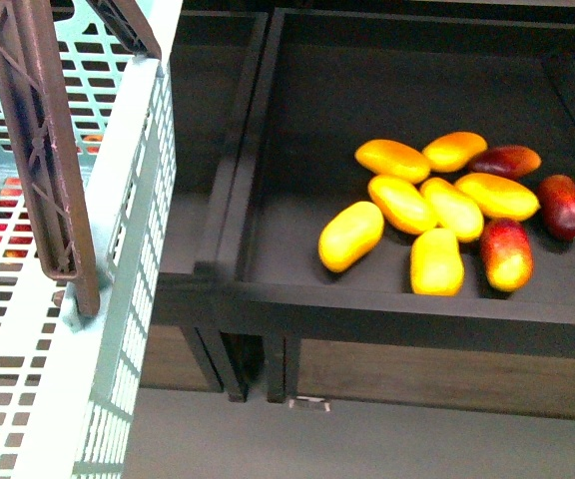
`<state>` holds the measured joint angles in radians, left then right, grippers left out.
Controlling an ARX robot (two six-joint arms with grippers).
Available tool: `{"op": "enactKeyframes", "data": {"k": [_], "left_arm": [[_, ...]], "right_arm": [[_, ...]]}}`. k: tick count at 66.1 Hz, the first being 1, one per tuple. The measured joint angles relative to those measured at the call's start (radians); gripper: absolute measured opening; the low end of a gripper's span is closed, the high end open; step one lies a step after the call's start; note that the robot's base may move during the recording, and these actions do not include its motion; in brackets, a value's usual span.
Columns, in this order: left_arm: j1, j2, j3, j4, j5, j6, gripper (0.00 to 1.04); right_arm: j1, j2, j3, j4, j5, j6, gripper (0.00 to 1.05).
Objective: Pick mango and avocado into basket
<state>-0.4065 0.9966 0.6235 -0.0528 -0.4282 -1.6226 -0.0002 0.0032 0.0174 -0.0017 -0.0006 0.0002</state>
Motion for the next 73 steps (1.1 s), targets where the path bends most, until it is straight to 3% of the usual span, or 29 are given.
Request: {"op": "enactKeyframes", "data": {"k": [65,70,73], "left_arm": [[0.008,-0.002,0.000,0.000,-0.032,0.018,0.15],[0.006,-0.002,0.000,0.000,-0.008,0.014,0.15],[0.017,0.011,0.027,-0.071,0.077,0.042,0.15]], "right_arm": [[0.000,0.001,0.000,0.000,-0.005,0.000,0.96],[0.000,0.000,0.000,0.000,-0.003,0.000,0.96],[0.000,0.000,0.000,0.000,-0.003,0.000,0.96]]}}
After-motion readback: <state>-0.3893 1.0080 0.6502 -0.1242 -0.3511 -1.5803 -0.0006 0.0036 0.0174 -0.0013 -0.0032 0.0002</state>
